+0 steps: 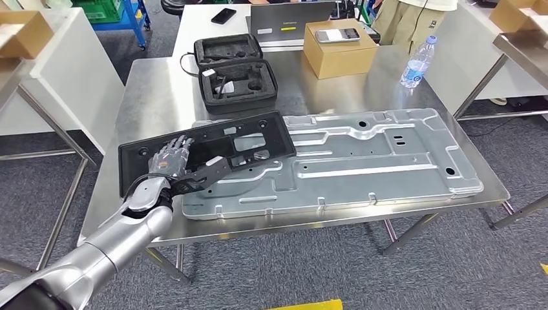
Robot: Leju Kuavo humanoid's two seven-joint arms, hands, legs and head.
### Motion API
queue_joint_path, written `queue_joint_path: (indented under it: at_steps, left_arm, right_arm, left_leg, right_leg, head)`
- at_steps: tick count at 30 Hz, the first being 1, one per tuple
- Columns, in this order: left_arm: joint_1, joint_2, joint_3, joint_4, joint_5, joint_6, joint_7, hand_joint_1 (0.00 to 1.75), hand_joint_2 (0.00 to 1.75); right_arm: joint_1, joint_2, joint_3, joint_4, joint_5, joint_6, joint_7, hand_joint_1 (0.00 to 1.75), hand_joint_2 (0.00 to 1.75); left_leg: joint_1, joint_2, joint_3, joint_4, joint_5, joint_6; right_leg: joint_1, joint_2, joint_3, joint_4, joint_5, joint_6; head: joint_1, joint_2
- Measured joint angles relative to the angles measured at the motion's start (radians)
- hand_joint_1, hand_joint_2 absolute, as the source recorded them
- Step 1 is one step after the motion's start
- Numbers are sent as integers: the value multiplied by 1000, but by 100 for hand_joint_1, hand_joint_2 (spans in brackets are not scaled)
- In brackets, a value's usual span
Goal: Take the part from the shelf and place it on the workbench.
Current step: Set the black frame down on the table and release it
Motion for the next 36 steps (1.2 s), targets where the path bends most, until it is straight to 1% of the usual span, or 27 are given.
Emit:
queue_joint_path:
  at_steps: [2, 4, 5, 7, 8, 9, 10, 11, 13, 14, 15, 17, 19, 20, 21, 23, 24, 25, 26, 28, 29, 30, 31, 33, 34, 35, 36]
  left_arm:
    - [1, -2, 7, 4, 13, 9, -4, 0, 0]
    - [-1, -3, 12, 5, 17, 21, -7, 0, 0]
    - [-2, -3, 13, 5, 18, 29, -10, 0, 0]
    - [-2, -4, 13, 5, 18, 49, -16, 0, 0]
    - [0, -4, 13, 5, 18, 63, -22, 0, 0]
    - [1, -6, 12, 3, 18, 76, -28, 0, 0]
    - [2, -7, 11, 0, 19, 88, -33, 0, 0]
    - [2, -8, 10, -7, 22, 99, -37, 0, 0]
    - [0, -11, 10, -29, 29, 113, -41, 0, 0]
    - [0, -13, 9, -42, 35, 118, -45, 0, 0]
    - [0, -16, 8, -55, 40, 123, -51, 0, 0]
    - [2, -22, 5, -88, 49, 129, -64, 0, 0]
    - [4, -29, 1, -124, 57, 134, -70, 0, 0]
    - [4, -33, 0, -141, 60, 135, -70, 0, 0]
    - [4, -37, -1, -156, 61, 136, -70, 0, 0]
    - [7, -40, -6, -180, 67, 137, -73, 0, 0]
    - [11, -41, -8, -192, 81, 137, -80, 0, 0]
    - [16, -42, -11, -205, 104, 137, -95, 0, 0]
    - [23, -43, -12, -220, 138, 135, -117, 0, 0]
    - [38, -49, -13, -260, 224, 127, -173, 0, 0]
    - [48, -54, -13, -282, 266, 122, -200, 0, 0]
    - [59, -58, -14, -304, 302, 118, -222, 0, 0]
    - [72, -62, -15, -326, 331, 114, -240, 0, 0]
    - [102, -69, -21, -371, 368, 110, -263, 0, 0]
    - [114, -70, -24, -391, 378, 110, -271, 0, 0]
    - [122, -71, -27, -409, 386, 110, -278, 0, 0]
    - [128, -71, -29, -425, 394, 111, -284, 0, 0]
  right_arm:
    - [1, 1, 0, 0, 1, -1, 0, 0, 0]
    - [2, 2, 0, 0, 1, -3, 0, 0, 0]
    - [2, 2, 0, 0, 1, -3, 0, 0, 0]
    - [3, 4, 0, 0, 1, -4, 0, 0, 0]
    - [4, 4, 0, 0, 1, -4, 0, 0, 0]
    - [6, 5, 0, 0, 1, -4, 0, 0, 0]
    - [8, 6, 0, 0, 1, -4, 0, 0, 0]
    - [9, 6, 0, 0, 0, -4, -1, 0, 0]
    - [10, 7, 0, 0, 0, -4, -2, 0, 0]
    - [11, 6, 0, 0, 0, -5, -4, 0, 0]
    - [12, 6, -1, 0, -1, -6, -5, 0, 0]
    - [14, 6, -1, 0, -3, -8, -8, 0, 0]
    - [14, 5, -2, 0, -4, -10, -11, 0, 0]
    - [15, 5, -2, 0, -5, -10, -13, 0, 0]
    - [15, 5, -2, 0, -5, -11, -15, 0, 0]
    - [17, 5, -2, 0, -6, -11, -18, 0, 0]
    - [19, 5, -2, 0, -6, -12, -19, 0, 0]
    - [21, 4, -2, 0, -8, -13, -20, 0, 0]
    - [23, 4, -2, 0, -9, -15, -21, 0, 0]
    - [24, 3, -3, 0, -13, -21, -26, 0, 0]
    - [24, 3, -3, 0, -16, -24, -30, 0, 0]
    - [25, 3, -3, 0, -19, -26, -34, 0, 0]
    - [27, 3, -4, 0, -23, -28, -38, 0, 0]
    - [35, 2, -6, 0, -29, -29, -41, 0, 0]
    - [39, 2, -8, 0, -31, -29, -41, 0, 0]
    - [41, 2, -10, 0, -33, -29, -41, 0, 0]
    - [42, 1, -12, 0, -34, -29, -41, 0, 0]
  left_leg:
    - [0, 2, -1, -2, 0, -8]
    - [0, 4, -11, 22, -21, -18]
    - [1, 4, -30, 65, -46, -24]
    - [6, 5, -90, 197, -107, -33]
    - [8, 6, -118, 257, -127, -37]
    - [10, 6, -133, 286, -129, -40]
    - [13, 7, -128, 274, -113, -43]
    - [15, 7, -102, 218, -81, -45]
    - [17, 8, -28, 67, -21, -45]
    - [16, 8, -3, 18, -6, -40]
    - [15, 7, 8, -5, -2, -34]
    - [13, 4, 9, -8, 1, -22]
    - [15, 4, 10, -11, 5, -11]
    - [17, 5, 11, -12, 6, -7]
    - [18, 5, 11, -12, 7, -4]
    - [18, 7, 11, -12, 7, -1]
    - [18, 8, 11, -12, 8, 0]
    - [18, 8, 11, -12, 8, 0]
    - [18, 7, 12, -11, 8, 0]
    - [16, 4, 14, -11, 8, -2]
    - [15, 3, 13, -11, 9, -4]
    - [13, 2, 12, -11, 11, -8]
    - [11, 3, 11, -12, 13, -12]
    - [12, 4, 10, -13, 13, -22]
    - [13, 5, 5, -2, 0, -27]
    - [14, 6, -8, 30, -26, -31]
    - [16, 7, -29, 83, -63, -35]
  right_leg:
    - [1, -2, 2, -8, 4, -1]
    - [-7, -3, 7, -19, 10, -5]
    - [-11, -4, 9, -23, 12, -7]
    - [-12, -3, 10, -23, 12, -8]
    - [-13, -3, 10, -23, 12, -8]
    - [-13, -3, 11, -23, 12, -8]
    - [-14, -3, 11, -22, 11, -7]
    - [-15, -2, 13, -22, 10, -5]
    - [-14, -1, 14, -19, 6, 2]
    - [-12, 0, 14, -17, 5, 6]
    - [-11, 0, 13, -16, 4, 10]
    - [-10, 0, 13, -16, 5, 16]
    - [-13, 0, 4, 6, -14, 24]
    - [-15, 0, -11, 45, -40, 29]
    - [-16, -1, -36, 103, -73, 34]
    - [-18, -1, -97, 243, -135, 41]
    - [-19, -1, -113, 281, -143, 43]
    - [-19, -1, -111, 281, -134, 43]
    - [-20, -1, -88, 238, -106, 42]
    - [-21, 0, -9, 88, -41, 39]
    - [-19, 1, 21, 28, -21, 37]
    - [-17, 2, 37, -5, -13, 35]
    - [-15, 3, 40, -16, -14, 33]
    - [-16, 3, 37, -19, -7, 23]
    - [-18, 2, 34, -22, -2, 16]
    - [-20, 0, 31, -24, 2, 9]
    - [-21, -1, 27, -25, 7, 3]
  head:
    - [0, 0]
    - [-1, 0]
    - [-2, 0]
    - [-4, 0]
    - [-5, 0]
    - [-5, 0]
    - [-5, 0]
    - [-5, 0]
    - [-6, 0]
    - [-5, 0]
    - [-5, 0]
    - [-4, 0]
    - [-3, 0]
    - [-1, 0]
    - [0, 0]
    - [2, 0]
    - [2, 0]
    - [2, 0]
    - [2, 0]
    - [2, 0]
    - [2, 0]
    - [2, 0]
    - [2, 0]
    - [2, 0]
    - [1, 0]
    - [0, 0]
    - [0, 0]
